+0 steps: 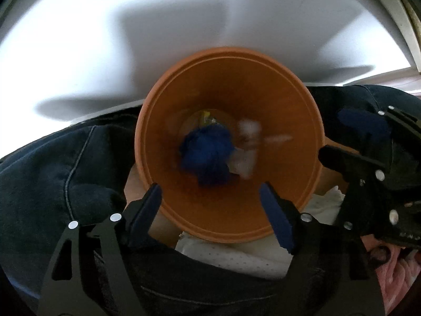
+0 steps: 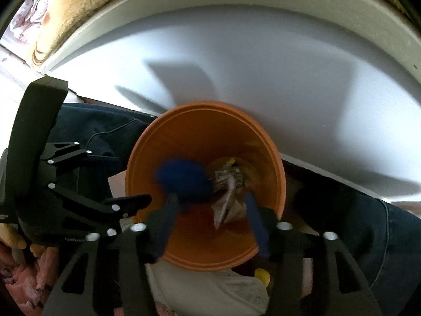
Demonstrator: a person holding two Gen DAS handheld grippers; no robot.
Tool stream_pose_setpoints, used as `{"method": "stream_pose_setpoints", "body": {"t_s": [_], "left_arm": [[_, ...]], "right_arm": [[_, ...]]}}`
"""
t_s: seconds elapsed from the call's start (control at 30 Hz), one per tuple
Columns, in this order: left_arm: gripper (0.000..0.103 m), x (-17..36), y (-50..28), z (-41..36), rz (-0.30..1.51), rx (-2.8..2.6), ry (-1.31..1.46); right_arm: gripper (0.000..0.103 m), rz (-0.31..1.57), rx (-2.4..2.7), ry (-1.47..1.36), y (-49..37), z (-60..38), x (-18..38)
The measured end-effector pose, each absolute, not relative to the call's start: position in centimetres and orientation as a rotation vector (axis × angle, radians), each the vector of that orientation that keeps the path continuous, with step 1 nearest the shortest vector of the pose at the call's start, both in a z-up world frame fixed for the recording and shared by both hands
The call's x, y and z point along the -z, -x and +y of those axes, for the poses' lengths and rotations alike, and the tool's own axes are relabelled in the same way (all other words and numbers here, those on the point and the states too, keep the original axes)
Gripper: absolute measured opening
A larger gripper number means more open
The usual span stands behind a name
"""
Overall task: Collect trash
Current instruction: 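Drop the blue cloth into the orange bin with the left tool while the right tool drops the wrapper, then move both tools back over the mat toward the yellow toy and bottle cap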
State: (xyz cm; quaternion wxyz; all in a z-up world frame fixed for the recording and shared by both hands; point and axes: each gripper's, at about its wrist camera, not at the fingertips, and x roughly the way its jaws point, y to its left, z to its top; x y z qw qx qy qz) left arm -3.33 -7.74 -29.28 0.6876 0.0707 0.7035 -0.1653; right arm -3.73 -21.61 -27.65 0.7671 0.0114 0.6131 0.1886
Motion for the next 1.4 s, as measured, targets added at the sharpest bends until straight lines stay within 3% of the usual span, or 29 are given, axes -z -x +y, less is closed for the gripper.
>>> {"method": "stream_pose_setpoints", "body": {"t_s": [0.43,0.77,0.87,1.13,1.4], "left_arm": [[0.078,28.0,3.5,-7.3,1.538,0.333,-0.161],[0.079,18.1,3.8,-5.4,1.215,0.383,-0.138],[0.085,14.5,3.9,-4.6,1.097,0.363,-0.119],[0.089,9.0,3.1,-2.4,0.897,0.251,-0.095],[0.090,8.9,1.2,-0.5,0.909,0.216,-0.043]], "right_arm": [[0.069,1.253,-0.366,-0.019,3.8,-22.3,25.7],[0.071,0.946,-0.464,-0.031,6.2,-24.5,15.3],[0.076,0.830,-0.484,-0.040,5.7,-25.2,11.5],[0.078,0.726,-0.418,-0.027,-2.9,-23.9,8.2],[0.070,0.775,-0.347,-0.006,-12.5,-21.5,8.4]]}}
